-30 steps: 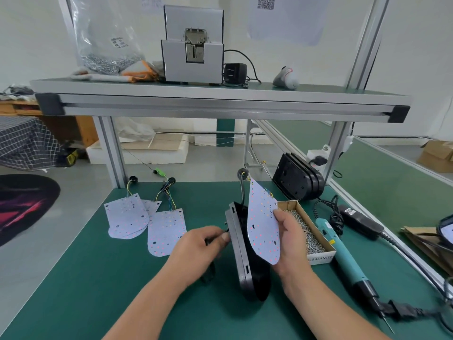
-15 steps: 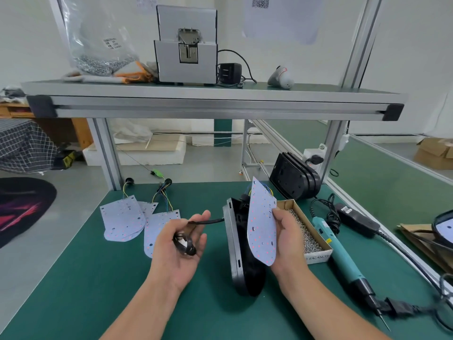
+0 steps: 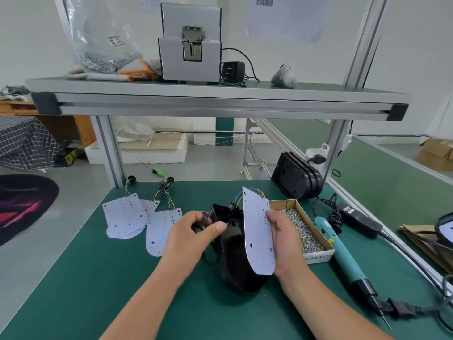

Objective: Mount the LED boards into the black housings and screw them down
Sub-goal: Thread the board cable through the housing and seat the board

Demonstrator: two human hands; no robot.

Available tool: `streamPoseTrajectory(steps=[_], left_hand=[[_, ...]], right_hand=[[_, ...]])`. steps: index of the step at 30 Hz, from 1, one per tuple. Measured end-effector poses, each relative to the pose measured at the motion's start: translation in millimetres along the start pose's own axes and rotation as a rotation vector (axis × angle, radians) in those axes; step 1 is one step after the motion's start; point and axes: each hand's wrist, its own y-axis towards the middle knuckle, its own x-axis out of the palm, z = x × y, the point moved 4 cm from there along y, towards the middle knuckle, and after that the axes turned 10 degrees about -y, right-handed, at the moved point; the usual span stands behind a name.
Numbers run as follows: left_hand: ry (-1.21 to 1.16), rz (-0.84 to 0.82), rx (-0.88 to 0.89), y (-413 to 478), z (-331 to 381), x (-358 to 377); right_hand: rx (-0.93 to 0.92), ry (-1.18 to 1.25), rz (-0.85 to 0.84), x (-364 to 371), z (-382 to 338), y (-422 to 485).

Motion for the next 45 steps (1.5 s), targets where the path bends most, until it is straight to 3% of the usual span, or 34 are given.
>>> streamPoseTrajectory(steps=[11, 15, 19, 24, 27, 31, 35, 38, 42, 45], left_hand=[[-0.003, 0.208, -0.037, 5, -17, -10], [0.016, 0.287, -0.035, 8, -20, -19], [0.049, 0.341, -0.061, 5, -18, -19], [0.045, 0.401, -0.067, 1, -14, -21], [0.044, 0.400, -0.070, 0, -13, -20], [0.008, 0.361, -0.075, -1, -14, -16], [-0.025, 0.345, -0.053, -3, -17, -13], [-0.052, 0.361, -0.042, -7, -16, -12], [-0.074, 0.432, -0.016, -6, -16, -17], [-0.096, 0.470, 0.008, -4, -14, -20]], right_hand=[[0.002, -0.300, -0.088, -4, -9, 2], [-0.009, -0.506, -0.061, -9, -10, 7], [-0.090, -0.865, 0.012, -12, -8, 9], [-0.147, -1.027, -0.007, -8, -6, 13], [-0.287, -1.077, 0.049, 2, -9, 14], [-0.617, -1.175, 0.081, 31, -20, 11], [-0.723, -1.401, 0.039, 54, -20, 12], [-0.705, -1.572, 0.069, 70, -21, 18], [-0.531, -1.688, 0.022, 82, -17, 35], [-0.540, -1.816, -0.014, 89, -8, 42]])
